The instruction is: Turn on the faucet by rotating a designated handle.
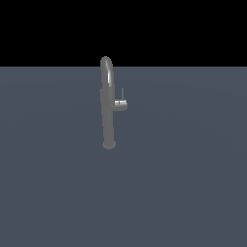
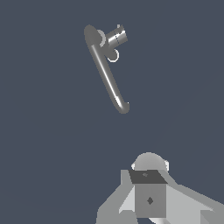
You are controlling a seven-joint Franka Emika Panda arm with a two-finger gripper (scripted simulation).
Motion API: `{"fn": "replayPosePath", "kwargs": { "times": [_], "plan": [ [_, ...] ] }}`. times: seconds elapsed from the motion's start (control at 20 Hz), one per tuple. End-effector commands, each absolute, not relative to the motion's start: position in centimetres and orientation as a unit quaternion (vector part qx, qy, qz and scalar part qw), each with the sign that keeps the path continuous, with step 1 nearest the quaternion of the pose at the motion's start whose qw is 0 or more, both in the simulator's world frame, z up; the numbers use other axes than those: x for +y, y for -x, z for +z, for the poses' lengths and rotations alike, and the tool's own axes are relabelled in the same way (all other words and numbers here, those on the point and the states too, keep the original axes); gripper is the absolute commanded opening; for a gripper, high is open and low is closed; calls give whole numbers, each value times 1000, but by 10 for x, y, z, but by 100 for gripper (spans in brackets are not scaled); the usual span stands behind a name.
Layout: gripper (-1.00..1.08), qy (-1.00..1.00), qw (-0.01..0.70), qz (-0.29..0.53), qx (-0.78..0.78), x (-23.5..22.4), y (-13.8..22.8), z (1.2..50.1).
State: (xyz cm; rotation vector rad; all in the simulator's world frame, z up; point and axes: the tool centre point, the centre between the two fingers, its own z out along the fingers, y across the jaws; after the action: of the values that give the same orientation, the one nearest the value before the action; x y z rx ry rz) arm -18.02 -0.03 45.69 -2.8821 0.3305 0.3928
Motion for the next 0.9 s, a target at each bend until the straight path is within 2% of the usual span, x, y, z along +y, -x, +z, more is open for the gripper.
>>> {"fn": "replayPosePath", "kwargs": {
  "times": [0.0,0.85],
  "plan": [
    [-100,972,123,154,130,1,167,452],
    [-100,892,240,293,247,3,79,401]
  ]
}}
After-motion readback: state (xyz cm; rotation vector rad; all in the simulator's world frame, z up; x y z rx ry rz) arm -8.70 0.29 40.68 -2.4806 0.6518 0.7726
